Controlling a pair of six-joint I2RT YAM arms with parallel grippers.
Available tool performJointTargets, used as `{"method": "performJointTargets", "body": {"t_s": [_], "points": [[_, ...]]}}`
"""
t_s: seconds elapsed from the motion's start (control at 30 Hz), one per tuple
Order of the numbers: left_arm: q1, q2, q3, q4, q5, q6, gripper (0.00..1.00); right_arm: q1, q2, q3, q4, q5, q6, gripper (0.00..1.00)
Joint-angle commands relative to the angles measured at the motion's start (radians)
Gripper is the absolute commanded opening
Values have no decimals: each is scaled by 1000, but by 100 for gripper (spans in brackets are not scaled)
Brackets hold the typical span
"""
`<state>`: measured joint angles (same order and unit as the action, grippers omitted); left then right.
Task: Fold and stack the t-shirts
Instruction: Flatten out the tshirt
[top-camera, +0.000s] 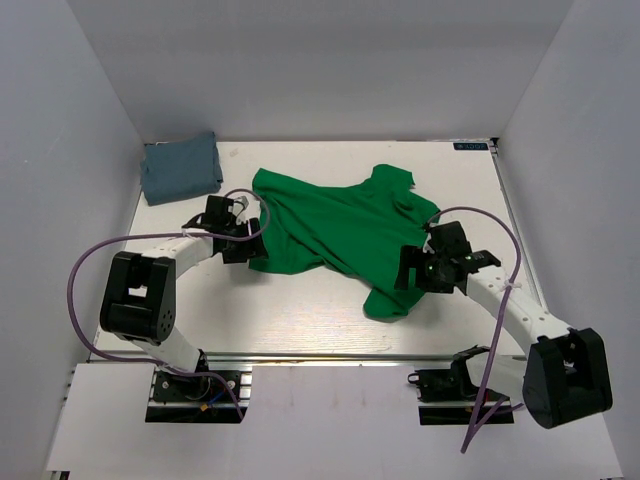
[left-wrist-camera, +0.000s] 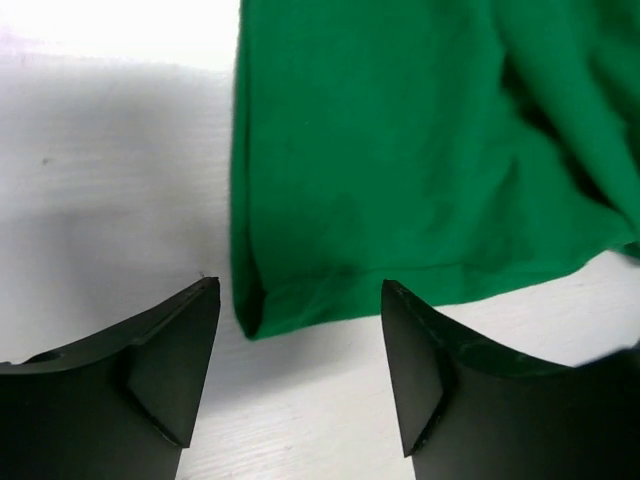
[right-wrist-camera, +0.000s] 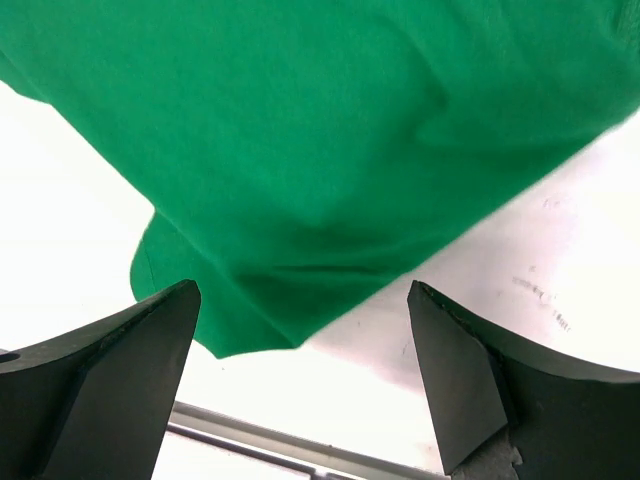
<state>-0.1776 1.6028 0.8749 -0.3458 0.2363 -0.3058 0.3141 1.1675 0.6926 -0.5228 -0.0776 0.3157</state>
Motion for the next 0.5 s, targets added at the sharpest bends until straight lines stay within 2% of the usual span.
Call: {"method": "performJointTargets", "body": {"t_s": [0.0,0.2,0.3,0.43,0.47], "points": [[-11,-38,-4,82,40,-13,74,13,-51,-44,16,-10,45,90],[-22,-29,6,82,29,-13,65,28,-49,-62,30,-1,62,90],[-31,-29,6,82,38,-13,56,31,-46,-64,24,9,62,90],[-40,-49,6,82,76,-4,33,31,-51,-71,17,15,66,90],[-40,-49,-5,82,89,-4,33,37,-52,-71,12,15,66,90]]}}
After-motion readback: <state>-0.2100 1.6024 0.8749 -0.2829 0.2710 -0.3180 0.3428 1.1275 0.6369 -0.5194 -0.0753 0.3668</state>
